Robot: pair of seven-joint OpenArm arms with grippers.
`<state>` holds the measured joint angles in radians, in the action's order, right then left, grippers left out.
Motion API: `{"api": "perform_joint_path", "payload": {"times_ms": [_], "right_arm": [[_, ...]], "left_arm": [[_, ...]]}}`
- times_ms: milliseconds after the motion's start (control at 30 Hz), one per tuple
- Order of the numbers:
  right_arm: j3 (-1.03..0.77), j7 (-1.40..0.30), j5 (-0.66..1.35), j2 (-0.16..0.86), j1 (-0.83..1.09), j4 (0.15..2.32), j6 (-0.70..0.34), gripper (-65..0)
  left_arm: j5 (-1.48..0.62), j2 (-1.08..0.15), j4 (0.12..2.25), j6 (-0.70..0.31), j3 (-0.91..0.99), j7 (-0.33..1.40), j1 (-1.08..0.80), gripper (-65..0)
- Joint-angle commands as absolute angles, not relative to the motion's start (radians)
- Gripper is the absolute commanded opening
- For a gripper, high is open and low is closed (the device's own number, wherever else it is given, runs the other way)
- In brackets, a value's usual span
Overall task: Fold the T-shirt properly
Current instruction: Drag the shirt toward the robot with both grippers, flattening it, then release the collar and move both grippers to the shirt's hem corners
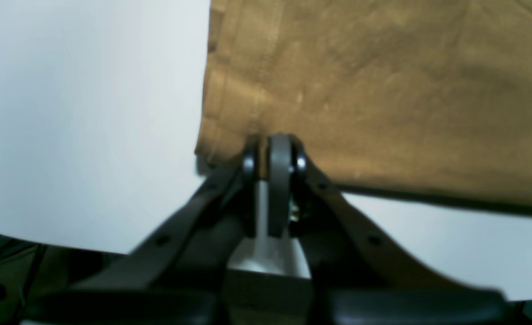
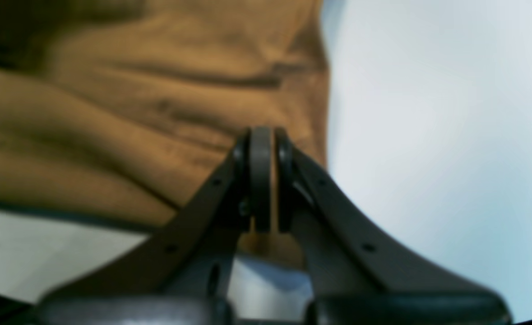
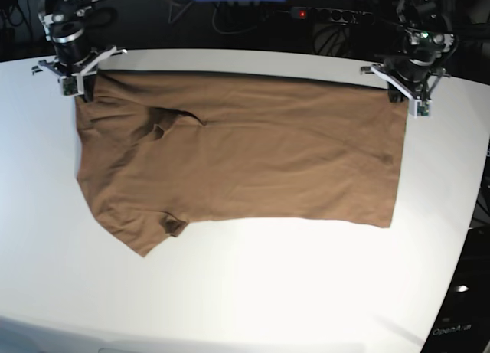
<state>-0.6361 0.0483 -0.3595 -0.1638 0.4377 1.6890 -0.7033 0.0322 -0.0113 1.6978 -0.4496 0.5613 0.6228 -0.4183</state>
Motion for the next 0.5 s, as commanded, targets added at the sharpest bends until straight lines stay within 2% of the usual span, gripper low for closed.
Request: {"api": "perform_joint_path", "payload": {"times_ms": [0, 467], "right_arm": [[-0.638, 0.077, -0.343, -0.157, 0.440, 1.698, -0.698, -64.7], [-0.639, 0.079, -0.343, -0.157, 0.446, 1.693, -0.698, -64.7]], "left_arm": [[0.051, -0.012, 1.701, -0.453, 0.562, 0.654, -0.421, -61.7], [0.051, 0.024, 1.879, -0.453, 0.562, 0.664, -0.406, -61.7]]}}
